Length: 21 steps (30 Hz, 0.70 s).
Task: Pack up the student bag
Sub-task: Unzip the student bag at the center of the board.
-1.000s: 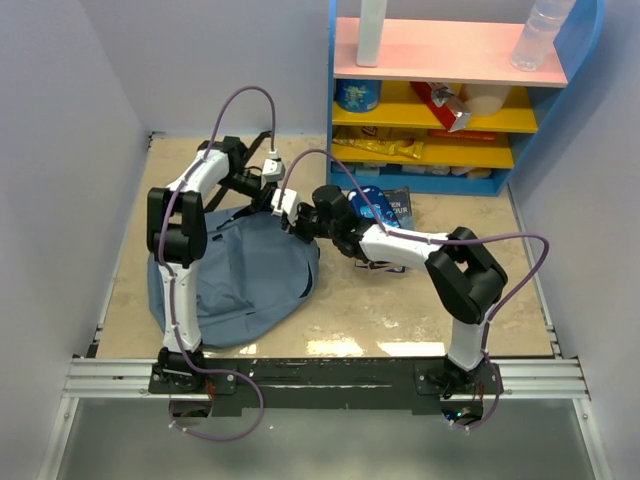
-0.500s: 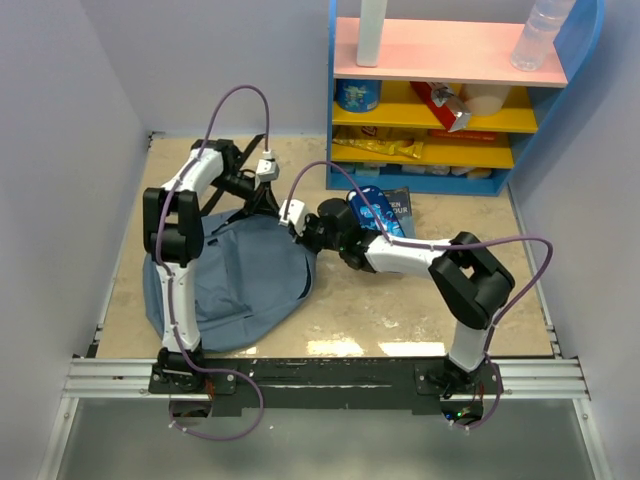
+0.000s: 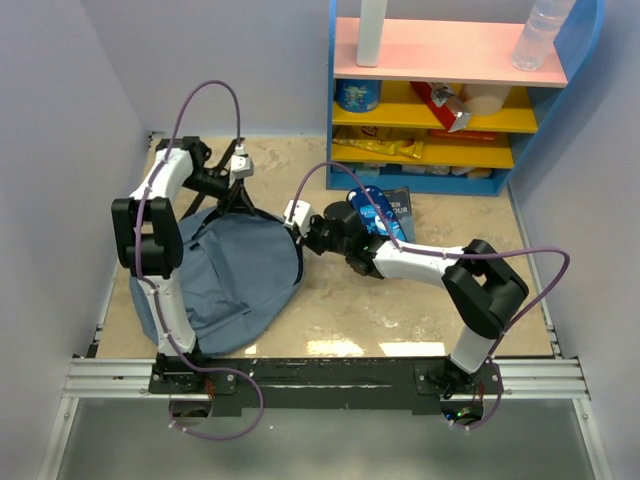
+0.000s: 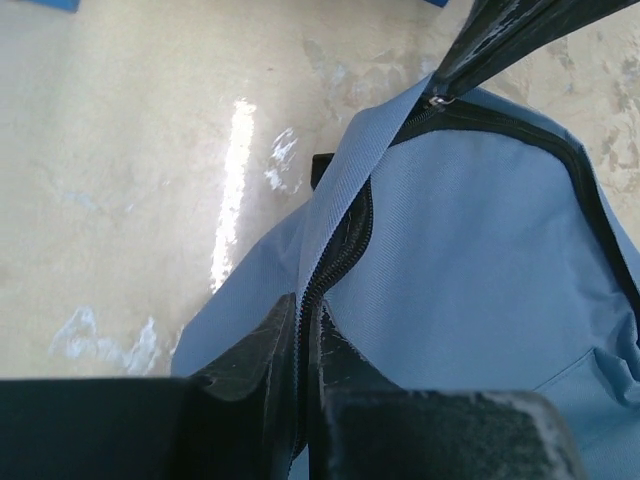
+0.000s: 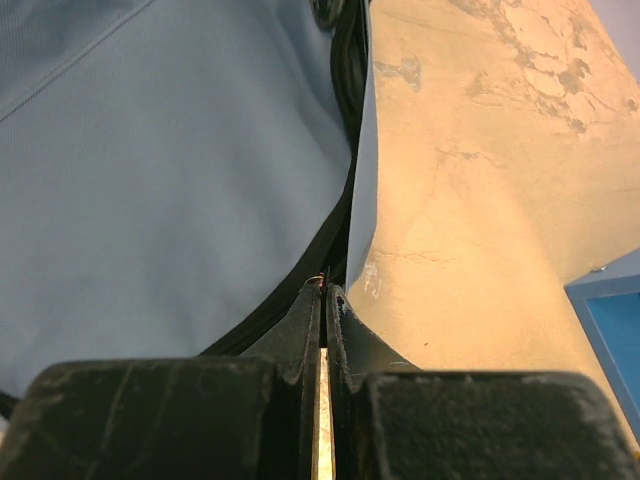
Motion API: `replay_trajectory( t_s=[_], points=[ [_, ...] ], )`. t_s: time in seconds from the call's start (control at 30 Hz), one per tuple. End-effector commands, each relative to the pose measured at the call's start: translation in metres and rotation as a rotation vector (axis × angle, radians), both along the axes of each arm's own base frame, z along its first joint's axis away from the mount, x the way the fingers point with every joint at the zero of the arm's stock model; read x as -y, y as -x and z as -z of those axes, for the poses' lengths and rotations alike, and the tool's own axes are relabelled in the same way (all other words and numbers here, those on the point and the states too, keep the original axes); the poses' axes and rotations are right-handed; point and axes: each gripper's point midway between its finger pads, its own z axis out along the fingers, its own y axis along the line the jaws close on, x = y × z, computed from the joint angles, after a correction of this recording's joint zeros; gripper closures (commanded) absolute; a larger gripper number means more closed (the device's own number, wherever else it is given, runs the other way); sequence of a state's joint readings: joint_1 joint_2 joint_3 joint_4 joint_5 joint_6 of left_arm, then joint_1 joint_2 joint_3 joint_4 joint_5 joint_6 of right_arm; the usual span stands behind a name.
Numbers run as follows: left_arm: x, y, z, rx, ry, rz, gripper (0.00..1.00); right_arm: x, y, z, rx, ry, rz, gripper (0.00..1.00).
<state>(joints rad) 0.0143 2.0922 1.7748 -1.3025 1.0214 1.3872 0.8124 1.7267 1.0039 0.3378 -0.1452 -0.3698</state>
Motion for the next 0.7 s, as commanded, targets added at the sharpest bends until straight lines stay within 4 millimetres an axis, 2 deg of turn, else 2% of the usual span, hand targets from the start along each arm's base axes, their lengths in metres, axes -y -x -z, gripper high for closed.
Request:
replay_trajectory(
  t_s=[0.0, 0.03, 0.1, 0.17, 0.23, 0.37, 0.5, 0.67],
  points=[
    [-0.033, -0.025, -0.034, 0.04, 0.001, -0.126, 1.0, 0.015, -0.016, 0.003, 0.004, 0.038, 0.092, 1.0],
    [-0.04, -0.031, -0.038, 0.006, 0.018, -0.182, 1.0, 0.016, -0.018, 0.004, 0.005, 0.04, 0.106, 1.0],
    [-0.053, -0.063, -0.05, 0.043, 0.032, -0.293, 1.0, 0.018, -0.02, 0.007, 0.0, 0.048, 0.121, 1.0],
    [-0.064, -0.078, -0.061, 0.058, 0.06, -0.364, 1.0, 0.018, -0.019, 0.006, -0.001, 0.042, 0.121, 1.0],
    [-0.065, -0.078, -0.065, 0.05, 0.058, -0.405, 1.0, 0.018, -0.018, 0.004, -0.004, 0.035, 0.117, 1.0],
    [-0.073, -0.096, -0.075, 0.086, 0.061, -0.523, 1.0, 0.021, -0.014, 0.009, -0.016, 0.039, 0.118, 1.0],
    [-0.075, -0.099, -0.077, 0.047, 0.064, -0.593, 1.0, 0.027, -0.009, 0.009, -0.019, 0.037, 0.126, 1.0],
    [-0.098, -0.11, -0.076, 0.051, 0.024, -0.75, 1.0, 0.035, -0.007, -0.002, 0.002, 0.025, 0.148, 1.0]
  ],
)
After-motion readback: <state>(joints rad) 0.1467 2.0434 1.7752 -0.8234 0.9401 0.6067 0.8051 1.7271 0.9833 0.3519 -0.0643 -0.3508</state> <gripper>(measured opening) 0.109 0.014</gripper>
